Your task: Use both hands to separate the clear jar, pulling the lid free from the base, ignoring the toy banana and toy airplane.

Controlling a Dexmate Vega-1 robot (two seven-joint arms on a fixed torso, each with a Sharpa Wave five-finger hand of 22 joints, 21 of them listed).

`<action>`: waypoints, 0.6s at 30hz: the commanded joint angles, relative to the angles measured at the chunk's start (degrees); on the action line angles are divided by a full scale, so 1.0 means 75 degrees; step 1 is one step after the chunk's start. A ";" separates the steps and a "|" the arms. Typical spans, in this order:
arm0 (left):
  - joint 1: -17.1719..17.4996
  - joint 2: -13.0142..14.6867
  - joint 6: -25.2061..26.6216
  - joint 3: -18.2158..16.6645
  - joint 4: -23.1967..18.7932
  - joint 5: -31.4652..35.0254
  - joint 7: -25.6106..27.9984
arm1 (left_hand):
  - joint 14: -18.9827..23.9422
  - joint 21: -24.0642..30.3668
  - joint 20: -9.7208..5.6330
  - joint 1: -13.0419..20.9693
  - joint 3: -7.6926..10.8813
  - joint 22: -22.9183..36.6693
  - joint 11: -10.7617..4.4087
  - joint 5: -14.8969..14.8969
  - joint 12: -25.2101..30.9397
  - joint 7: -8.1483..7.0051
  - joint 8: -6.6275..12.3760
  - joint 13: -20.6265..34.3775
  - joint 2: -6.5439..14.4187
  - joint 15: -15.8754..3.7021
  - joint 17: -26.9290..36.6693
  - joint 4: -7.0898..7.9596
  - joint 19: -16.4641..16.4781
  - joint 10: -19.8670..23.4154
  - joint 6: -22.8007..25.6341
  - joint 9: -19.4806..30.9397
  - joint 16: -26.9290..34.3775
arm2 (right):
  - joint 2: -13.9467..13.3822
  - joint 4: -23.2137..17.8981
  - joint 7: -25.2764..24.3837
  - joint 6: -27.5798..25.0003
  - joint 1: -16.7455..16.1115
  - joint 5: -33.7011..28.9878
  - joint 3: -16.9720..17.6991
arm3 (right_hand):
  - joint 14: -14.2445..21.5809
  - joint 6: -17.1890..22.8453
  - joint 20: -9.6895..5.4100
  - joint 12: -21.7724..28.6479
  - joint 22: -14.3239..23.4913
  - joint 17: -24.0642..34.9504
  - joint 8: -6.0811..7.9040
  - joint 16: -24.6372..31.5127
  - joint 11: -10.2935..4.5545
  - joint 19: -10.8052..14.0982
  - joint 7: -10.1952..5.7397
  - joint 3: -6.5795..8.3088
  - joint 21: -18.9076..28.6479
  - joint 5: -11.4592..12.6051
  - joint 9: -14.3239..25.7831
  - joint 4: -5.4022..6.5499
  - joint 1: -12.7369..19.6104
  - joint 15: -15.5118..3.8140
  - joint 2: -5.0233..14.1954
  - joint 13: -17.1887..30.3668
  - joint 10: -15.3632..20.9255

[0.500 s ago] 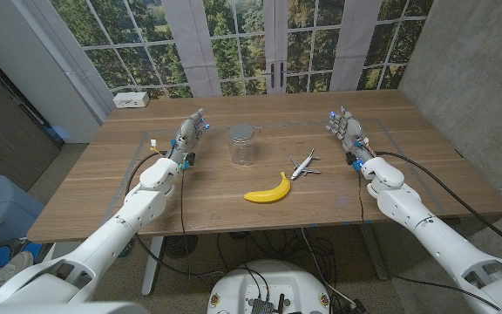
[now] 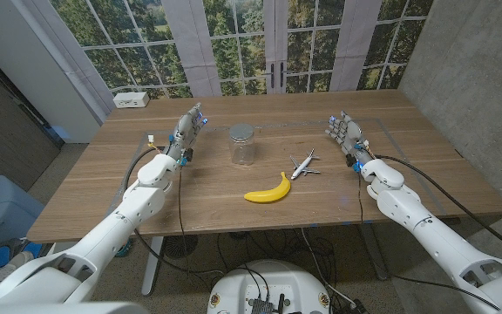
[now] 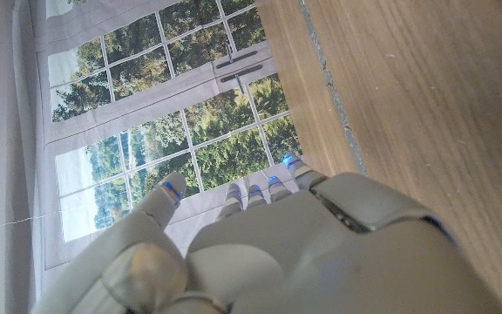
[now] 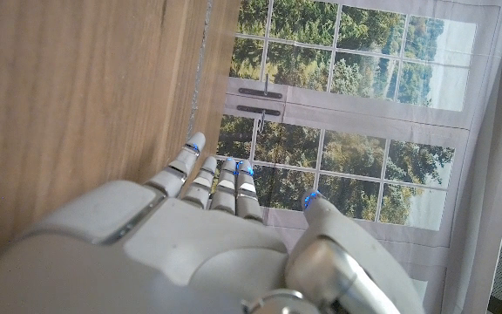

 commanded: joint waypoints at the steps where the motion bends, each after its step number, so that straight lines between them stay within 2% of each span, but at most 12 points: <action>1: 0.0010 0.0045 -0.0140 0.0003 -0.0010 0.0073 -0.0033 | 0.0010 0.0007 -0.0531 0.0037 0.0057 0.0036 -0.0003 0.0053 0.0084 0.0001 0.0043 0.0023 0.0397 -0.0370 0.0009 -0.0041 0.0089 -0.0060 -0.0036 0.0028 0.0061 | -0.0037 -0.0174 -0.0260 0.0077 -0.0156 -0.0155 0.0008 | 0.0088 0.0029 -0.0209 0.0049 0.0012 -0.0020 0.0043 0.0054 0.0094 0.0117 0.0053 0.0016 -0.0029 0.0026 0.0035 -0.0118 0.0056 -0.0197 -0.0068 -0.0008 0.0066; 7: 0.0186 0.0163 -0.0161 -0.0039 -0.0219 0.0127 0.0068 | 0.0066 0.0001 -0.0481 0.0033 0.0063 0.0035 -0.0005 0.0058 0.0106 -0.0022 0.0062 0.0023 0.0365 -0.0369 0.0000 -0.0087 0.0174 0.0005 0.0010 0.0028 0.0068 | -0.0239 -0.0576 -0.0714 0.0157 -0.0313 -0.0760 -0.0142 | 0.0187 0.0055 -0.0041 0.0076 0.0014 -0.0184 0.0070 0.0082 0.0187 0.0270 0.0160 0.0020 -0.0094 -0.0025 0.0032 -0.0470 0.0244 -0.0014 -0.0282 -0.0103 0.0119; 10: 0.0287 0.0230 -0.0137 -0.0084 -0.0325 0.0115 0.0126 | 0.0113 -0.0010 -0.0489 0.0027 0.0065 0.0035 0.0003 0.0060 0.0118 -0.0028 0.0068 0.0023 0.0354 -0.0364 -0.0001 -0.0101 0.0190 0.0042 0.0026 0.0029 0.0080 | -0.0400 -0.0804 -0.0956 0.0096 -0.0338 -0.1182 -0.0269 | 0.0270 0.0109 0.0075 0.0084 0.0014 -0.0305 0.0098 0.0100 0.0215 0.0369 0.0222 0.0018 -0.0160 -0.0082 0.0030 -0.0777 0.0423 0.0082 -0.0492 -0.0173 0.0140; 13: 0.0352 0.0268 -0.0120 -0.0118 -0.0357 0.0075 0.0130 | 0.0177 -0.0003 -0.0458 0.0009 0.0062 0.0035 0.0015 0.0062 0.0138 -0.0043 0.0078 0.0023 0.0328 -0.0365 0.0000 -0.0124 0.0290 0.0115 0.0061 0.0029 0.0092 | -0.0512 -0.0957 -0.1108 0.0081 -0.0355 -0.1501 -0.0358 | 0.0427 0.0103 0.0338 0.0097 0.0030 -0.0445 0.0105 0.0151 0.0279 0.0526 0.0260 0.0019 -0.0236 -0.0130 0.0036 -0.1169 0.0656 0.0323 -0.0724 -0.0250 0.0161; 16: 0.0382 0.0319 -0.0094 -0.0128 -0.0367 0.0063 0.0094 | 0.0244 0.0003 -0.0433 -0.0008 0.0063 0.0036 0.0017 0.0064 0.0149 -0.0030 0.0093 0.0023 0.0315 -0.0359 0.0000 -0.0141 0.0380 0.0169 0.0115 0.0029 0.0104 | -0.0592 -0.1138 -0.1344 0.0088 -0.0406 -0.1831 -0.0421 | 0.0618 0.0177 0.0536 0.0142 0.0047 -0.0495 0.0135 0.0233 0.0308 0.0724 0.0230 -0.0005 -0.0239 -0.0139 0.0045 -0.1353 0.0729 0.0444 -0.0837 -0.0281 0.0273; 18: 0.0390 0.0340 -0.0110 -0.0137 -0.0340 0.0054 0.0056 | 0.0269 0.0004 -0.0419 -0.0016 0.0063 0.0037 0.0017 0.0065 0.0156 -0.0030 0.0092 0.0023 0.0312 -0.0360 0.0001 -0.0145 0.0410 0.0198 0.0121 0.0030 0.0108 | -0.0663 -0.1261 -0.1446 0.0115 -0.0443 -0.2055 -0.0469 | 0.0721 0.0199 0.0577 0.0157 0.0053 -0.0503 0.0143 0.0278 0.0308 0.0801 0.0237 -0.0008 -0.0235 -0.0134 0.0048 -0.1418 0.0761 0.0466 -0.0868 -0.0288 0.0312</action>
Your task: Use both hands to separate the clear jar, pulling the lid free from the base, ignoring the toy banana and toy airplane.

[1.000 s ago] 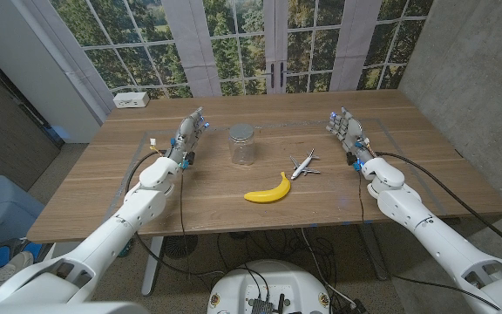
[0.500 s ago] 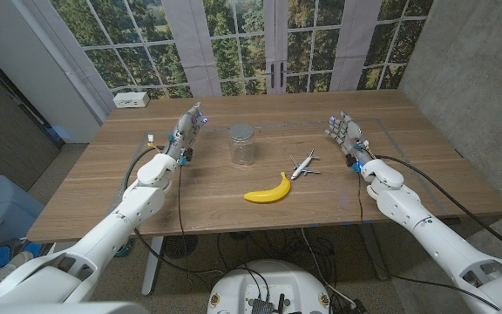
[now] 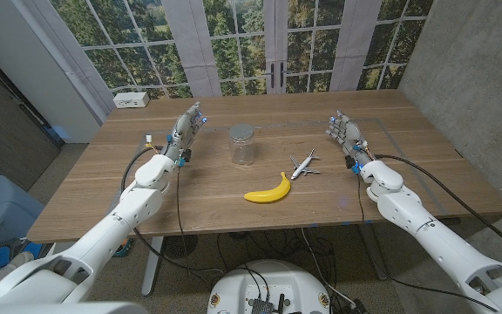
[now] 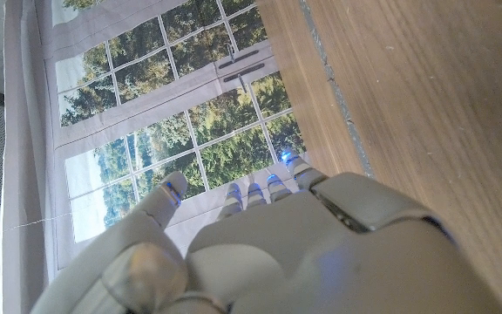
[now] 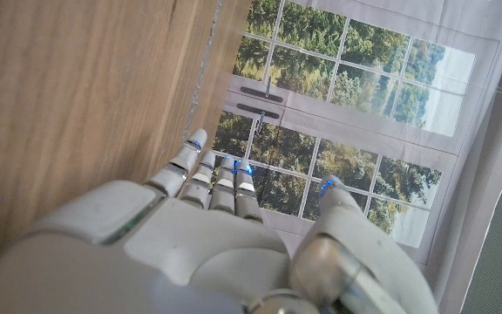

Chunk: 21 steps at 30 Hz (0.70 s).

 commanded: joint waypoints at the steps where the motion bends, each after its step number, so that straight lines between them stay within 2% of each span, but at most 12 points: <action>1: 0.0190 0.0186 0.0007 -0.0087 -0.0116 -0.0046 -0.0040 | 0.0068 0.0005 -0.0450 -0.0020 0.0036 0.0038 -0.0002 0.0066 0.0070 -0.0016 0.0034 0.0025 0.0311 -0.0340 0.0001 -0.0067 0.0119 0.0069 0.0074 0.0031 0.0079 | -0.0406 -0.0713 -0.0787 0.0040 -0.0193 -0.1312 -0.0308 | 0.0242 0.0109 0.0171 0.0071 0.0043 -0.0012 0.0057 0.0140 0.0033 0.0168 0.0015 0.0013 -0.0001 -0.0006 0.0039 -0.0196 0.0109 0.0071 -0.0215 -0.0004 0.0133; 2: 0.0197 0.0196 -0.0002 -0.0097 -0.0110 -0.0064 -0.0067 | 0.0088 0.0003 -0.0443 -0.0025 0.0036 0.0038 -0.0007 0.0066 0.0071 -0.0009 0.0037 0.0025 0.0310 -0.0338 0.0002 -0.0068 0.0131 0.0080 0.0086 0.0031 0.0084 | -0.0436 -0.0788 -0.0865 0.0029 -0.0213 -0.1439 -0.0334 | 0.0270 0.0116 0.0197 0.0071 0.0046 -0.0014 0.0061 0.0153 0.0040 0.0192 0.0015 0.0013 -0.0003 -0.0003 0.0041 -0.0227 0.0127 0.0054 -0.0230 -0.0006 0.0131; 7: 0.0317 0.0288 -0.0022 -0.0140 -0.0246 -0.0066 -0.0060 | 0.0160 0.0005 -0.0387 -0.0062 0.0032 0.0040 0.0013 0.0068 0.0094 -0.0010 0.0039 0.0023 0.0298 -0.0335 0.0007 -0.0073 0.0236 0.0191 0.0121 0.0032 0.0091 | -0.0585 -0.1061 -0.1070 -0.0023 -0.0231 -0.2035 -0.0495 | 0.0345 0.0125 0.0581 0.0078 0.0069 -0.0010 0.0072 0.0203 0.0050 0.0236 -0.0031 0.0029 -0.0046 0.0025 0.0051 -0.0420 0.0260 0.0047 -0.0299 -0.0008 0.0138; 10: 0.0464 0.0389 0.0016 -0.0198 -0.0501 -0.0055 0.0052 | 0.0271 0.0016 -0.0333 -0.0102 0.0022 0.0043 0.0016 0.0068 0.0111 -0.0003 0.0045 0.0023 0.0276 -0.0343 0.0012 -0.0075 0.0355 0.0288 0.0164 0.0033 0.0113 | -0.0662 -0.1221 -0.1142 -0.0128 -0.0213 -0.2333 -0.0586 | 0.0379 0.0148 0.0649 0.0094 0.0080 0.0000 0.0083 0.0231 0.0045 0.0250 -0.0092 0.0039 -0.0068 0.0037 0.0056 -0.0501 0.0315 0.0032 -0.0313 0.0001 0.0160; 15: 0.0624 0.0478 0.0036 -0.0298 -0.0704 -0.0076 0.0182 | 0.0350 0.0006 -0.0324 -0.0142 0.0015 0.0045 0.0007 0.0070 0.0114 -0.0017 0.0055 0.0023 0.0259 -0.0346 0.0015 -0.0078 0.0429 0.0360 0.0231 0.0033 0.0117 | -0.0702 -0.1282 -0.1148 -0.0166 -0.0103 -0.2744 -0.0745 | 0.0412 0.0165 0.0461 0.0100 0.0090 0.0014 0.0092 0.0260 0.0028 0.0263 -0.0124 0.0055 -0.0094 0.0049 0.0063 -0.0591 0.0386 0.0014 -0.0320 0.0011 0.0156; 17: 0.0660 0.0495 0.0028 -0.0322 -0.0726 -0.0084 0.0195 | 0.0366 0.0003 -0.0309 -0.0159 0.0014 0.0046 0.0006 0.0071 0.0111 -0.0021 0.0053 0.0023 0.0256 -0.0346 0.0016 -0.0080 0.0469 0.0381 0.0246 0.0033 0.0111 | -0.0698 -0.1301 -0.1161 -0.0190 -0.0070 -0.2868 -0.0793 | 0.0426 0.0172 0.0473 0.0104 0.0092 0.0019 0.0094 0.0272 0.0053 0.0288 -0.0096 0.0058 -0.0096 0.0051 0.0064 -0.0619 0.0404 0.0062 -0.0324 0.0015 0.0161; 21: 0.0714 0.0493 -0.0019 -0.0355 -0.0747 -0.0091 0.0225 | 0.0394 -0.0003 -0.0298 -0.0173 0.0014 0.0047 0.0002 0.0073 0.0106 -0.0026 0.0051 0.0023 0.0252 -0.0352 0.0015 -0.0085 0.0498 0.0399 0.0259 0.0034 0.0108 | -0.0708 -0.1396 -0.1239 -0.0281 -0.0028 -0.3126 -0.0867 | 0.0417 0.0156 0.0446 0.0108 0.0096 0.0028 0.0087 0.0277 0.0017 0.0262 -0.0156 0.0062 -0.0123 0.0053 0.0067 -0.0654 0.0426 -0.0011 -0.0322 0.0022 0.0159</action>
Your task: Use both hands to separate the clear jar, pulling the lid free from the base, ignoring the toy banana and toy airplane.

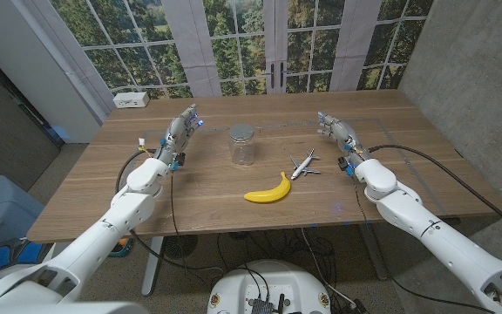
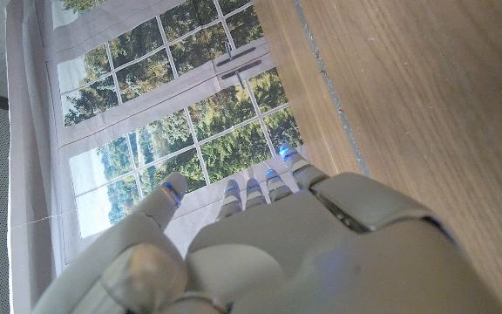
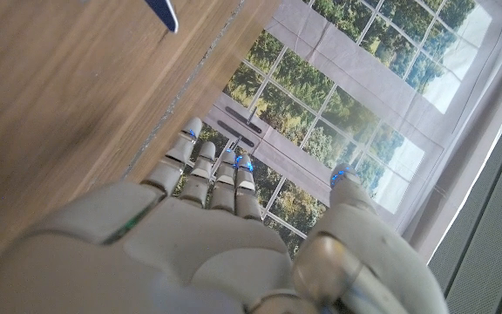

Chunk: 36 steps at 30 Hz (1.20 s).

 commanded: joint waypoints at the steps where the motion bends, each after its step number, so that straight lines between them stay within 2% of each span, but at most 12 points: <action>1: 0.0294 0.0146 -0.0027 -0.0160 -0.0294 -0.0037 0.0137 | 0.0075 -0.0005 -0.0275 -0.0084 0.0001 0.0008 -0.0014 0.0020 0.0053 -0.0005 0.0023 0.0025 0.0263 -0.0350 0.0014 -0.0037 0.0088 0.0062 0.0065 0.0035 0.0020 | -0.0141 -0.0378 -0.0348 -0.0243 0.0121 -0.1156 -0.0307 | 0.0068 0.0015 -0.0081 0.0040 0.0040 0.0022 0.0033 0.0049 -0.0015 -0.0003 -0.0090 0.0009 -0.0034 0.0052 0.0043 -0.0084 0.0119 -0.0063 0.0041 0.0037 0.0092; 5: 0.0307 0.0134 -0.0063 -0.0166 -0.0288 -0.0040 0.0124 | 0.0095 -0.0008 -0.0252 -0.0095 0.0002 0.0009 -0.0019 0.0022 0.0048 -0.0009 0.0020 0.0025 0.0260 -0.0352 0.0013 -0.0042 0.0120 0.0076 0.0073 0.0035 0.0016 | -0.0187 -0.0514 -0.0365 -0.0341 0.0140 -0.1366 -0.0366 | 0.0100 0.0013 0.0009 0.0058 0.0045 0.0036 0.0030 0.0075 -0.0045 0.0022 -0.0130 0.0009 -0.0042 0.0051 0.0046 -0.0093 0.0111 -0.0095 0.0069 0.0045 0.0126; 10: 0.0338 0.0120 -0.0108 -0.0171 -0.0305 -0.0026 0.0139 | 0.0117 -0.0011 -0.0233 -0.0109 0.0003 0.0010 -0.0034 0.0023 0.0039 -0.0026 0.0016 0.0025 0.0255 -0.0337 0.0012 -0.0051 0.0163 0.0082 0.0081 0.0035 0.0010 | -0.0205 -0.0607 -0.0398 -0.0387 0.0171 -0.1612 -0.0438 | 0.0118 0.0014 0.0023 0.0060 0.0047 0.0047 0.0028 0.0092 -0.0079 0.0029 -0.0159 0.0010 -0.0052 0.0051 0.0047 -0.0098 0.0105 -0.0104 0.0090 0.0050 0.0127; 16: 0.0421 0.0133 -0.0117 -0.0201 -0.0382 -0.0048 0.0171 | 0.0143 -0.0019 -0.0214 -0.0123 0.0006 0.0011 -0.0041 0.0025 0.0032 -0.0035 0.0011 0.0026 0.0250 -0.0328 0.0010 -0.0064 0.0207 0.0099 0.0088 0.0036 0.0003 | -0.0222 -0.0696 -0.0354 -0.0385 0.0208 -0.1791 -0.0500 | 0.0168 0.0021 -0.0429 0.0078 0.0053 0.0084 0.0026 0.0143 -0.0052 0.0153 -0.0131 0.0011 -0.0053 0.0049 0.0052 -0.0136 0.0104 -0.0209 0.0153 0.0057 0.0176; 19: 0.0484 0.0144 -0.0125 -0.0227 -0.0444 -0.0045 0.0228 | 0.0155 -0.0021 -0.0208 -0.0128 0.0008 0.0012 -0.0045 0.0026 0.0028 -0.0042 0.0007 0.0026 0.0249 -0.0324 0.0009 -0.0069 0.0226 0.0103 0.0086 0.0036 0.0001 | -0.0234 -0.0729 -0.0297 -0.0397 0.0234 -0.1884 -0.0553 | 0.0149 -0.0003 -0.0481 0.0076 0.0053 0.0090 0.0016 0.0141 -0.0053 0.0160 -0.0095 0.0011 -0.0061 0.0049 0.0052 -0.0148 0.0111 -0.0234 0.0161 0.0058 0.0175; 36: 0.0731 0.0227 -0.0144 -0.0307 -0.0731 -0.0009 0.0368 | 0.0226 -0.0039 -0.0175 -0.0161 0.0024 0.0014 -0.0046 0.0033 0.0025 -0.0057 -0.0003 0.0028 0.0253 -0.0313 0.0004 -0.0095 0.0336 0.0175 0.0095 0.0037 -0.0011 | -0.0362 -0.0936 -0.0174 -0.0602 0.0283 -0.2584 -0.0854 | 0.0030 -0.0215 -0.0194 0.0011 0.0052 0.0110 -0.0045 0.0113 -0.0078 0.0092 -0.0044 -0.0009 -0.0158 0.0041 0.0054 -0.0289 0.0205 -0.0155 0.0068 0.0067 0.0002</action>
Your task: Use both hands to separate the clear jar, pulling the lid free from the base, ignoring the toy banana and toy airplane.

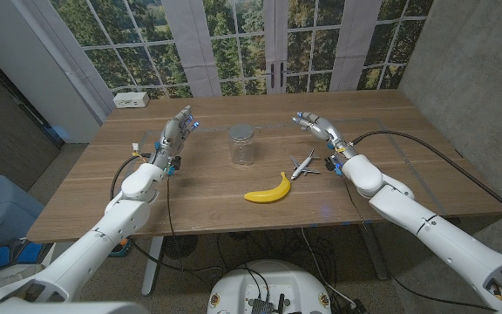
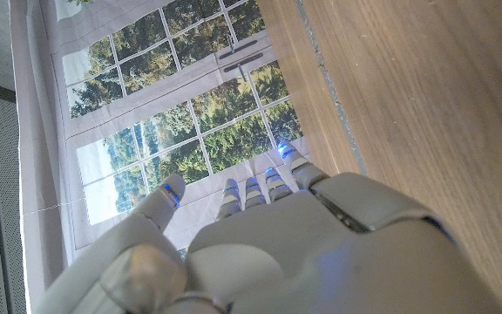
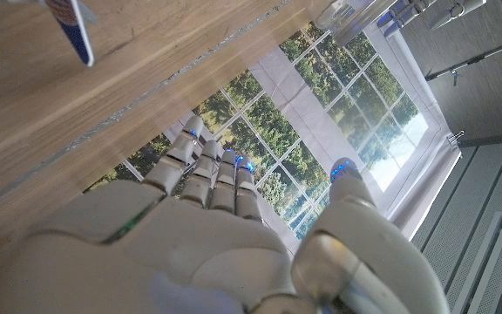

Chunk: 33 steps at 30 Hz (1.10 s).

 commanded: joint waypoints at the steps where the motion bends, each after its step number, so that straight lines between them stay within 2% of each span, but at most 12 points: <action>1: 0.0161 0.0064 -0.0009 -0.0059 -0.0193 0.0034 0.0101 | 0.0064 -0.0007 -0.0159 -0.0062 0.0024 0.0016 -0.0004 0.0034 0.0026 -0.0016 -0.0003 0.0030 0.0293 -0.0311 0.0003 -0.0033 0.0078 0.0057 0.0030 0.0038 -0.0012 | -0.0068 -0.0135 0.0042 -0.0124 0.0049 -0.0549 -0.0219 | -0.0052 -0.0103 0.0081 0.0010 0.0018 0.0040 -0.0007 0.0000 -0.0011 -0.0001 -0.0015 0.0015 -0.0019 0.0039 0.0021 -0.0064 0.0067 -0.0024 -0.0090 0.0034 -0.0067; 10: 0.0184 0.0061 -0.0022 -0.0088 -0.0198 0.0031 0.0127 | 0.0083 -0.0026 -0.0158 -0.0080 0.0032 0.0018 -0.0020 0.0037 0.0020 -0.0022 -0.0004 0.0031 0.0298 -0.0312 0.0004 -0.0041 0.0107 0.0078 0.0038 0.0039 -0.0022 | 0.0014 -0.0023 0.0183 -0.0159 0.0249 -0.0834 -0.0423 | -0.0107 -0.0195 0.0130 -0.0008 0.0018 0.0039 -0.0008 -0.0018 -0.0072 0.0002 -0.0034 0.0012 -0.0061 0.0015 0.0024 -0.0161 0.0194 -0.0122 -0.0200 0.0043 -0.0148; 13: 0.0183 0.0059 -0.0027 -0.0096 -0.0187 0.0031 0.0131 | 0.0089 -0.0033 -0.0157 -0.0087 0.0036 0.0018 0.0002 0.0039 0.0016 -0.0021 -0.0006 0.0031 0.0300 -0.0317 0.0004 -0.0044 0.0120 0.0082 0.0037 0.0039 -0.0026 | 0.0064 0.0091 0.0233 -0.0132 0.0349 -0.0927 -0.0506 | -0.0145 -0.0265 0.0026 -0.0013 0.0018 0.0037 -0.0018 -0.0032 -0.0094 0.0049 -0.0035 0.0008 -0.0065 -0.0001 0.0026 -0.0185 0.0248 -0.0184 -0.0248 0.0048 -0.0181; 17: 0.0168 0.0062 -0.0025 -0.0100 -0.0157 0.0018 0.0104 | 0.0094 -0.0041 -0.0156 -0.0095 0.0039 0.0018 0.0007 0.0040 0.0011 -0.0018 -0.0009 0.0032 0.0302 -0.0317 0.0004 -0.0047 0.0133 0.0084 0.0034 0.0039 -0.0030 | 0.0141 0.0226 0.0252 -0.0104 0.0444 -0.1020 -0.0591 | -0.0164 -0.0315 0.0000 -0.0030 0.0018 0.0035 -0.0027 -0.0039 -0.0118 0.0053 -0.0032 0.0008 -0.0076 -0.0009 0.0027 -0.0195 0.0278 -0.0195 -0.0269 0.0051 -0.0237; 25: 0.0180 0.0067 -0.0043 -0.0128 -0.0151 0.0005 0.0109 | 0.0104 -0.0060 -0.0156 -0.0110 0.0047 0.0019 -0.0011 0.0043 0.0002 -0.0011 -0.0011 0.0032 0.0305 -0.0315 0.0005 -0.0052 0.0147 0.0089 0.0036 0.0040 -0.0037 | 0.0262 0.0362 0.0225 -0.0124 0.0589 -0.1260 -0.0751 | -0.0208 -0.0393 0.0053 -0.0040 0.0018 0.0030 -0.0028 -0.0055 -0.0132 0.0006 -0.0028 -0.0001 -0.0125 -0.0019 0.0030 -0.0215 0.0351 -0.0192 -0.0343 0.0058 -0.0300; 28: 0.0198 0.0066 -0.0053 -0.0135 -0.0152 -0.0008 0.0103 | 0.0103 -0.0067 -0.0154 -0.0115 0.0049 0.0020 -0.0019 0.0044 -0.0001 -0.0013 -0.0012 0.0032 0.0306 -0.0316 0.0005 -0.0054 0.0150 0.0089 0.0036 0.0040 -0.0040 | 0.0280 0.0338 0.0238 -0.0213 0.0620 -0.1340 -0.0802 | -0.0223 -0.0421 0.0132 -0.0038 0.0019 0.0029 -0.0024 -0.0059 -0.0129 -0.0111 -0.0036 -0.0011 -0.0187 -0.0020 0.0032 -0.0215 0.0379 -0.0201 -0.0383 0.0063 -0.0320; 33: 0.0232 0.0070 -0.0076 -0.0157 -0.0165 -0.0023 0.0105 | 0.0108 -0.0076 -0.0145 -0.0122 0.0053 0.0020 -0.0010 0.0046 -0.0001 -0.0014 -0.0012 0.0033 0.0308 -0.0319 0.0005 -0.0057 0.0158 0.0101 0.0037 0.0040 -0.0043 | 0.0319 0.0295 0.0154 -0.0312 0.0620 -0.1495 -0.0874 | -0.0333 -0.0469 0.0408 -0.0037 0.0024 0.0027 0.0005 -0.0092 -0.0161 -0.0610 -0.0059 -0.0052 -0.0446 -0.0001 0.0039 -0.0186 0.0440 -0.0244 -0.0500 0.0080 -0.0411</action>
